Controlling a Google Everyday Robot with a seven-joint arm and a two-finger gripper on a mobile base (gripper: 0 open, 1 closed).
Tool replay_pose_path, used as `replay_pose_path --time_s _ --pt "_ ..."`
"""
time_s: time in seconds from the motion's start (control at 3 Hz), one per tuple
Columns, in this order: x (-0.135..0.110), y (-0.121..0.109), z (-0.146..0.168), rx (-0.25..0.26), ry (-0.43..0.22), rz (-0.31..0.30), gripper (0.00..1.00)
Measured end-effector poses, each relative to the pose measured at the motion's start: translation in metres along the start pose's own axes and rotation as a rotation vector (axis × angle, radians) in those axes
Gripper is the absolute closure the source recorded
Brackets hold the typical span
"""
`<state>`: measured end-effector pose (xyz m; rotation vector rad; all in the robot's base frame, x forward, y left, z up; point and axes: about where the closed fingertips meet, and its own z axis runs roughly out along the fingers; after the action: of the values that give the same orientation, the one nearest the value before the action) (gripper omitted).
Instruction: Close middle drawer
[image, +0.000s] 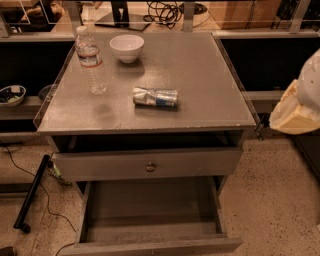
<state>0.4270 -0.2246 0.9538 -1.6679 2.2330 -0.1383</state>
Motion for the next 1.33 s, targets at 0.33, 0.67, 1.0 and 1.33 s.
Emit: replay_pose_path --time_s 0.33,0.67,1.0,1.33 --pt "0.019 0.014 0.027 -0.043 0.017 0.013 1.0" --pt "0.04 0.029 0.056 -0.103 0.047 0.03 1.0" --pt "0.04 0.029 0.056 -0.103 0.047 0.03 1.0" --pt "0.046 0.043 0.06 -0.113 0.047 0.042 1.0"
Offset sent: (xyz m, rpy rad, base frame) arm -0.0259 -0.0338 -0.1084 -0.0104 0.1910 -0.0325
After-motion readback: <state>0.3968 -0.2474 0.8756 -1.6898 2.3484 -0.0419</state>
